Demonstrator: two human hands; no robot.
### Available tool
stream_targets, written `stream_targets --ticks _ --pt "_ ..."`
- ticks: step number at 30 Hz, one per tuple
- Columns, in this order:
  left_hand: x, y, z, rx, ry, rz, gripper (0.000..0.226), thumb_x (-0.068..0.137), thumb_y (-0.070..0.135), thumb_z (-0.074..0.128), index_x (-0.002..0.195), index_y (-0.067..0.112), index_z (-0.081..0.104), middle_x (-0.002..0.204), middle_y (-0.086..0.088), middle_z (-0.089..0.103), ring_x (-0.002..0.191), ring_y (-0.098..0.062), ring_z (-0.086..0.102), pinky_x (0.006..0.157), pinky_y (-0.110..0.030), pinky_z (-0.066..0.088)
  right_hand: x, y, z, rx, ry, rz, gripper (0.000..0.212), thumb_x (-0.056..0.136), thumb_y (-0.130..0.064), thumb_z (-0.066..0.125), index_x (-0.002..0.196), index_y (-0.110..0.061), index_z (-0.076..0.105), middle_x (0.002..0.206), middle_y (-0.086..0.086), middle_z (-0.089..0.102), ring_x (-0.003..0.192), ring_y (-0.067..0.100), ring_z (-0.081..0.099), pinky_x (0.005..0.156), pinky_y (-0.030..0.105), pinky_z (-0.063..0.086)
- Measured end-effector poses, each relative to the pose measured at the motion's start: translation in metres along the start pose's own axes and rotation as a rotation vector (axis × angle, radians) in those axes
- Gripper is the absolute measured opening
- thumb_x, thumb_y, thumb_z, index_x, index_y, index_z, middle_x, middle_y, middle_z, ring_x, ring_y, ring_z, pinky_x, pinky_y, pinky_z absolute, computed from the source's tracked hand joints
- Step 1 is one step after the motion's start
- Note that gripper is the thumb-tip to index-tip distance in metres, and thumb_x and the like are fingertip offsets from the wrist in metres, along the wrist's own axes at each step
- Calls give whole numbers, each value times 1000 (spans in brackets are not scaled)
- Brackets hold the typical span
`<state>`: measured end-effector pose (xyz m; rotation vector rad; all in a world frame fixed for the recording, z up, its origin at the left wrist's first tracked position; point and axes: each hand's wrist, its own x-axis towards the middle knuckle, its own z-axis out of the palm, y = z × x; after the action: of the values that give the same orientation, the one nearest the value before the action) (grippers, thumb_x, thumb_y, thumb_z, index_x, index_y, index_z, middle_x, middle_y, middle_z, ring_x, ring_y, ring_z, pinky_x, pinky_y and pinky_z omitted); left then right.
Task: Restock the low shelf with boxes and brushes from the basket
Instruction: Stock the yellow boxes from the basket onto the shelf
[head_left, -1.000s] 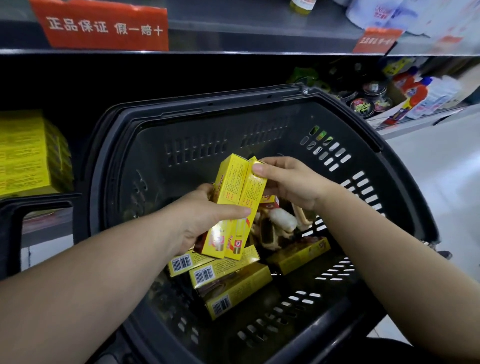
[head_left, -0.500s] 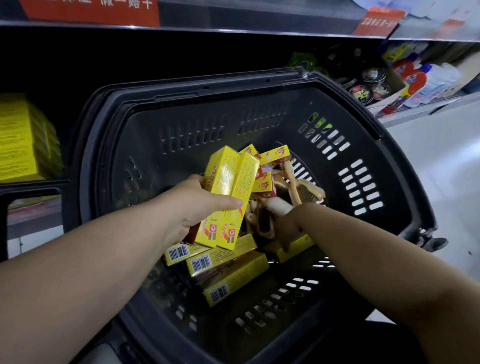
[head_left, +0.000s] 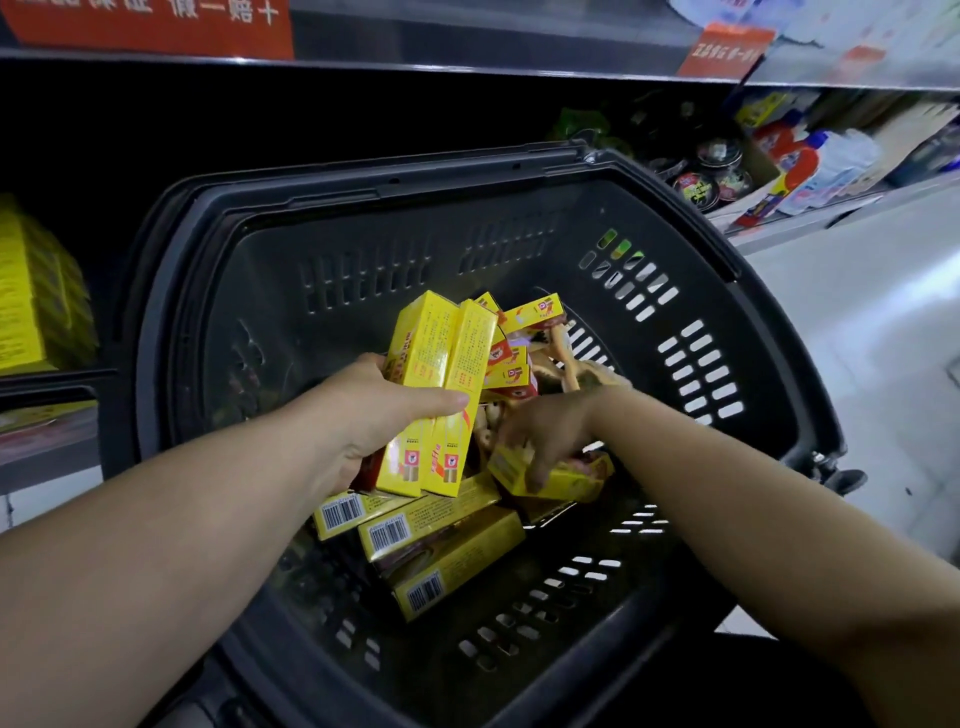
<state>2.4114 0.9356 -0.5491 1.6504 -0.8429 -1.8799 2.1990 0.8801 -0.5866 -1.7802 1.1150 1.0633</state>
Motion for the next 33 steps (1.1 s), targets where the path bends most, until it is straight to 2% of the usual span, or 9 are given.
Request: stream_targets --ticks 3,5,8,13,17,23,25,27,33 --pt "-1 1 0 15 2 3 44 63 17 84 85 24 48 87 -13 71 70 -27 71 55 -37 57 -23 5 -13 645 184 -203 61 76 -22 76 130 -18 50 111 -9 67 106 13 63 92 31 52" --pt "-2 2 2 -6 10 18 41 63 18 84 85 23 50 84 -11 71 69 -26 71 54 -34 55 -30 2 -17 1081 295 -350 49 79 -21 69 126 -16 54 120 2 63 114 21 58 101 37 45" --pt "-4 4 2 -62 -5 8 38 64 25 81 90 19 54 78 -10 74 66 -25 72 56 -33 54 -28 -13 -20 1409 415 -393 49 90 -34 53 131 -9 49 133 15 55 119 30 54 102 46 43" --pt "-6 10 4 -93 -77 -57 48 69 36 76 110 13 63 84 -12 75 73 -28 73 64 -35 54 -21 -35 -18 1479 478 -358 46 96 -35 45 135 -10 45 134 14 55 120 28 55 102 45 43" --pt "-9 11 4 -81 -81 -42 48 71 37 73 111 14 62 83 -10 75 71 -26 73 59 -32 52 -26 -34 -22 1453 519 -378 42 98 -35 41 133 -13 46 134 15 54 107 23 59 89 35 50" --pt "-24 29 -6 -93 -90 -4 47 72 40 73 110 14 65 85 -10 75 73 -26 73 54 -29 55 -51 -40 -40 1385 679 -414 45 92 -40 50 127 -11 54 122 14 63 111 31 61 98 46 47" --pt "-35 36 -17 -65 -112 10 48 67 43 72 106 14 68 86 -11 75 74 -27 73 57 -31 57 -66 -50 -49 1379 734 -489 43 87 -41 57 118 -11 57 104 6 71 90 20 69 75 33 58" --pt "-48 41 -31 -26 -123 25 49 60 45 71 99 15 71 87 -11 75 77 -28 73 70 -36 56 -82 -62 -58 1351 799 -549 37 81 -43 60 105 -16 60 74 -6 70 67 8 67 57 22 53" --pt "-91 40 -93 -107 -67 117 30 58 41 74 75 17 77 73 -12 74 51 -24 69 39 -28 50 -108 -107 -71 1182 840 -565 40 58 -62 64 57 -22 66 57 -2 64 53 12 61 57 24 51"
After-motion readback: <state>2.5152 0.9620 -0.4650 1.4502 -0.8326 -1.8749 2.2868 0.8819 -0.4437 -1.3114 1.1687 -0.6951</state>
